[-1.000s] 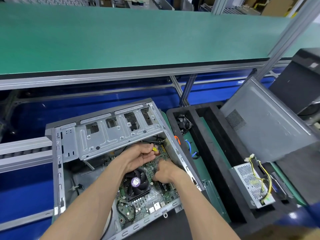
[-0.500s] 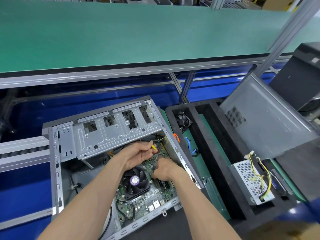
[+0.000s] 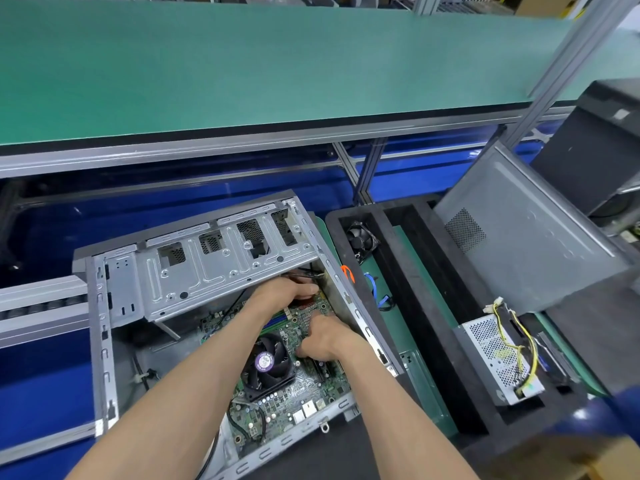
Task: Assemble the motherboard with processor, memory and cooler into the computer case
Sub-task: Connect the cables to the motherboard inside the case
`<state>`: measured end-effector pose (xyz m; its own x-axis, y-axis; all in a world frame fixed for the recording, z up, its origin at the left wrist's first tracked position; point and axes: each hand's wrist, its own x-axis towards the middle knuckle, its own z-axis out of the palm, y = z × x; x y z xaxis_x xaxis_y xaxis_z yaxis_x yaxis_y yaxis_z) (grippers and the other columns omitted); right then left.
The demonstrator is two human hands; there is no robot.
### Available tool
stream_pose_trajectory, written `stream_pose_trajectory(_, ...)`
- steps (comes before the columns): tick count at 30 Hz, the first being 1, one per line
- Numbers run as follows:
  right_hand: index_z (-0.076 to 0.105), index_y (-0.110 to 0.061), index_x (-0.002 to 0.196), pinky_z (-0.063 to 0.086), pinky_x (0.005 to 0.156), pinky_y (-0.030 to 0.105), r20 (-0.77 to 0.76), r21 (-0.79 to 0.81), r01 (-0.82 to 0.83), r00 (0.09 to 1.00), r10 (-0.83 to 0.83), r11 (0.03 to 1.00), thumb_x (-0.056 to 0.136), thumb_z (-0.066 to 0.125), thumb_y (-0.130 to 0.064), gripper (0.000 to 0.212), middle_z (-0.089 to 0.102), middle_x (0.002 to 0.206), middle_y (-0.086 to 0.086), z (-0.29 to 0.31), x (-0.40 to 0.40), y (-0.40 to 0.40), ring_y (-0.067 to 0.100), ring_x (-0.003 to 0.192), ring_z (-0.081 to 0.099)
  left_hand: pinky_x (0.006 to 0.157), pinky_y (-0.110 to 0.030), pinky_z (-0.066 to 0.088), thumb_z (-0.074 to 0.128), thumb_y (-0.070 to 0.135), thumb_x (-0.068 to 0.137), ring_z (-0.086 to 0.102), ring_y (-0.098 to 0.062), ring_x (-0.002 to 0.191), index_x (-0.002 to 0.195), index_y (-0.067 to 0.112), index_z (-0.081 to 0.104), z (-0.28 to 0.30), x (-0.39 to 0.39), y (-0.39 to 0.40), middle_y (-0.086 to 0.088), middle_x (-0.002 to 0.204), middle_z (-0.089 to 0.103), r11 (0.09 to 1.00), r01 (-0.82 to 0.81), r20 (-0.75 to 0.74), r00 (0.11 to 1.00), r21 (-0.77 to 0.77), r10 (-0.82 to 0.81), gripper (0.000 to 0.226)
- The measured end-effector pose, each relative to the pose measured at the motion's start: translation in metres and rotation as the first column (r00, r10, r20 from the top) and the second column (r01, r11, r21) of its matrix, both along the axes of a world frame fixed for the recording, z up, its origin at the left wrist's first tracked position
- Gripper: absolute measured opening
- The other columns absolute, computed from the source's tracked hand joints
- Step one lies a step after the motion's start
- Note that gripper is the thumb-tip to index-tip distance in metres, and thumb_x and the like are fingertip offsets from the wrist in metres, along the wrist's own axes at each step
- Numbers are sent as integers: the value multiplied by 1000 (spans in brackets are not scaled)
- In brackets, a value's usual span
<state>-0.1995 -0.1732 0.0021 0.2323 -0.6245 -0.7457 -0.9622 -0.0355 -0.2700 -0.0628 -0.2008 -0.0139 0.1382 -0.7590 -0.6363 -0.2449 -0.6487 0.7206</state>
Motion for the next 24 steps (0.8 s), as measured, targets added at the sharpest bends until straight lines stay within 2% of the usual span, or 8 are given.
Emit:
stream_pose_trajectory(3,15,-10,156,36,111,45,0,10,4,1000,-4,1000,90,64,-33,85,16,162,19,0,0,0,38,144,31,94,-27,48,84,49,70,65,-3,95,78,45,76,-2,1,2,20,92,74,1000,19,36,999,2,-19,12)
stream_pose_trajectory(8,14,-11,156,37,110,44,5,2,11,1000,-11,1000,88,66,-35,89,15,162,19,0,0,-1,38,144,30,75,-20,46,87,49,65,62,4,85,70,42,75,-5,-1,2,28,84,70,999,41,102,994,-8,-40,15)
stream_pose_trajectory(13,16,-12,155,37,110,45,7,6,14,1000,-14,1000,90,65,-34,85,15,162,18,1,0,-1,38,144,30,92,-33,47,74,63,61,62,-14,104,98,33,73,-5,7,5,10,114,68,995,90,163,982,50,-97,48)
stream_pose_trajectory(15,15,-12,156,34,113,47,0,4,13,1000,-13,1000,90,65,-33,85,13,163,18,1,1,0,38,146,27,95,-33,40,64,61,80,54,-20,122,118,36,67,-7,12,7,5,134,58,992,110,161,980,69,-120,46)
stream_pose_trajectory(17,13,-12,157,32,116,48,-12,-2,8,1000,-8,1000,91,64,-33,87,10,164,18,1,2,1,39,147,24,103,-30,33,52,44,98,44,-18,135,131,39,60,-12,13,7,7,148,48,984,173,90,980,42,-176,34)
stream_pose_trajectory(19,12,-11,157,33,115,48,-24,-7,2,1000,-2,1000,91,63,-33,86,10,164,19,1,3,1,39,146,26,99,-24,39,55,40,99,52,-14,126,122,36,66,-13,9,5,8,142,55,986,165,74,984,1,-164,25)
stream_pose_trajectory(21,14,-10,156,35,114,47,-30,-12,0,1000,0,1000,91,63,-33,85,13,163,19,1,4,1,40,145,28,86,-25,48,70,53,86,62,-15,106,98,38,71,-11,2,-1,6,120,68,997,72,146,987,-20,-68,20)
stream_pose_trajectory(24,12,-10,157,35,113,47,-29,-11,-4,1000,4,1000,90,62,-35,87,15,162,20,-1,3,1,40,144,30,92,-30,51,72,60,79,64,-18,105,103,36,71,-19,-7,-11,5,112,70,989,136,262,958,-54,-117,34)
